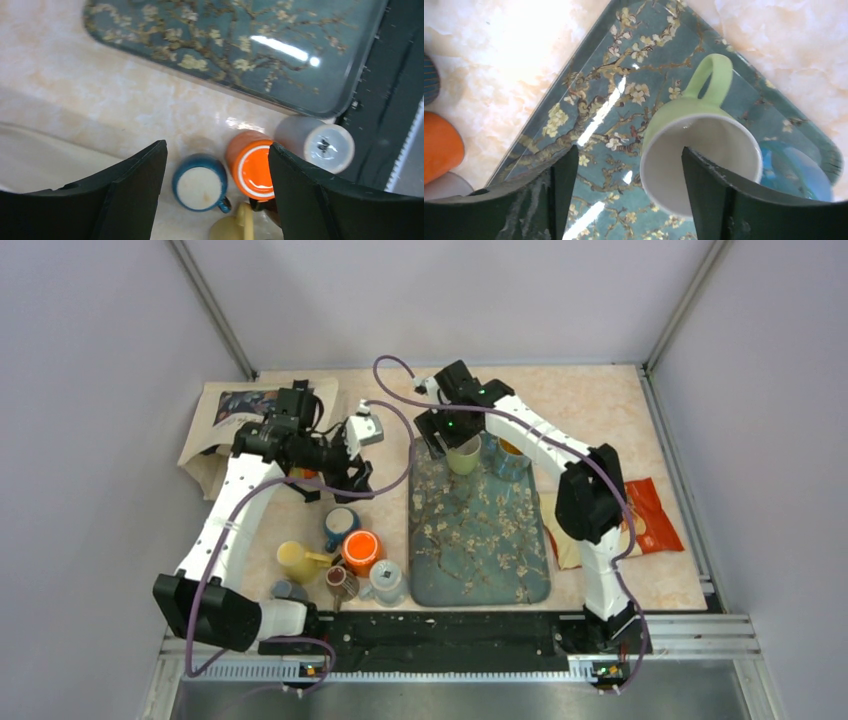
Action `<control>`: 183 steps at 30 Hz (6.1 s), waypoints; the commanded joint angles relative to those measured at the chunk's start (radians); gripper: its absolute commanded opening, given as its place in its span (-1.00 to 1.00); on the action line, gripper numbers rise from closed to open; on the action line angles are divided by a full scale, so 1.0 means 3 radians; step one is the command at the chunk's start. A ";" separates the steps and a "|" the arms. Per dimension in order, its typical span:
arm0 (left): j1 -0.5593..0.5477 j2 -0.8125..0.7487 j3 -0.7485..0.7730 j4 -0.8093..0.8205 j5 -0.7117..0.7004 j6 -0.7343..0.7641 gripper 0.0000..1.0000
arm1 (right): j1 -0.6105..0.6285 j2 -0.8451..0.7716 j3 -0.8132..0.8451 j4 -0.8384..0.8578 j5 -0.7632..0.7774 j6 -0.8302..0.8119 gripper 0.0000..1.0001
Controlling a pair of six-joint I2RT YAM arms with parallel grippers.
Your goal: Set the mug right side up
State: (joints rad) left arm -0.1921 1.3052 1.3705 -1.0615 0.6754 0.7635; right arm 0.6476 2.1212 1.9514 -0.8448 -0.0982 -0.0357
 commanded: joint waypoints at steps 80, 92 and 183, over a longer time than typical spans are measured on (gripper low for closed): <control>-0.0353 0.0694 -0.0562 0.1742 -0.1303 -0.1594 0.98 | -0.0792 -0.2459 -0.2442 0.0827 -0.0273 0.0255 0.68; -0.0334 0.0129 -0.1447 0.1766 -0.1366 -0.1721 0.58 | -0.0790 -0.2544 -0.2516 0.0899 -0.0340 0.0319 0.67; -0.0262 -0.0231 -0.0165 0.1680 0.0415 -0.2319 0.39 | -0.0076 -0.2913 -0.3346 0.5102 -0.0738 0.2726 -1.00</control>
State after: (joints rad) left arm -0.3080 1.2865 1.2922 -0.4595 0.8612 -0.0853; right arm 0.6270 1.3716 0.8772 0.8711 -0.4297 1.0031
